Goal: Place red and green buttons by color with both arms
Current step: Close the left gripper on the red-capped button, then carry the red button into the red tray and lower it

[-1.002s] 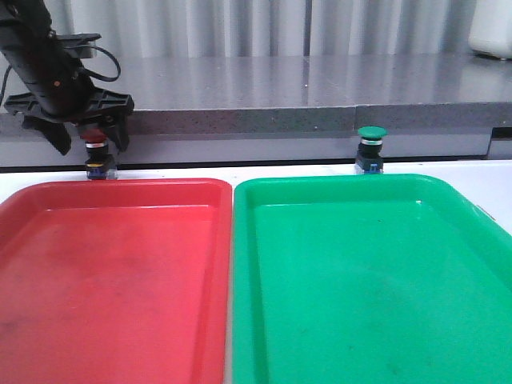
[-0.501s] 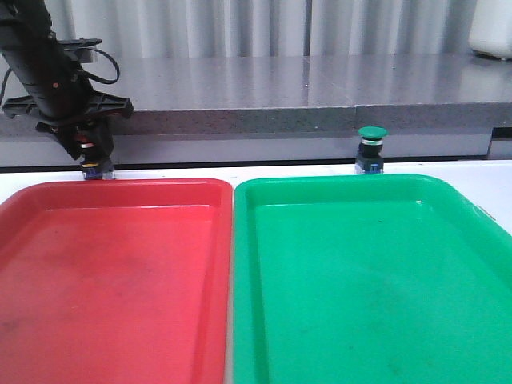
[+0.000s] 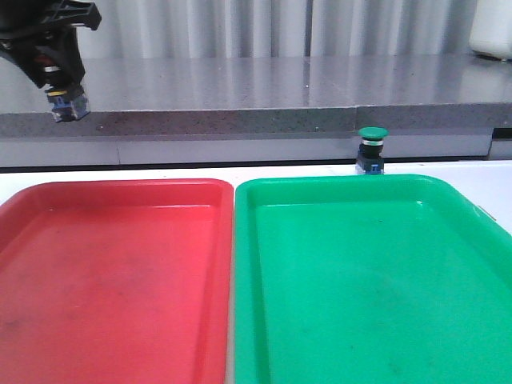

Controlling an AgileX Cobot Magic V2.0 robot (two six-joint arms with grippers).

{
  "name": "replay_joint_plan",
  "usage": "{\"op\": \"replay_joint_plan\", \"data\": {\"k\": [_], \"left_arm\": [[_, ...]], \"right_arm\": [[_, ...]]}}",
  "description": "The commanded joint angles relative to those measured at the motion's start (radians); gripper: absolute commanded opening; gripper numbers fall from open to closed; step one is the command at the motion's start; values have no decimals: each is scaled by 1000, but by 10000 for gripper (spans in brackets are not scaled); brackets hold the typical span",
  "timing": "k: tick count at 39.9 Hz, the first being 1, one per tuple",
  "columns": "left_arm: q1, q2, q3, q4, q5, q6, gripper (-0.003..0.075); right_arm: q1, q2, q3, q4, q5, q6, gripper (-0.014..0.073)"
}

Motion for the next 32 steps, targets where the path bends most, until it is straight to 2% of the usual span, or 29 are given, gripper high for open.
{"op": "replay_joint_plan", "data": {"k": [1,7,14,24,32], "left_arm": [[-51,-134,126,-10,-127,0,62],[-121,-232,325,-10,-183,-9,62],[-184,-248,470,-46,-195,-9,62],[-248,-246,567,-54,-244,-15,64],[-252,-240,601,-54,-274,-17,64]], "right_arm": [[-5,14,-36,7,-76,-4,608],[-5,14,-36,7,-76,-4,608],[-5,14,-36,7,-76,-4,608],[-5,14,-36,7,-76,-4,608],[-5,14,-36,7,-76,-4,608]]}}
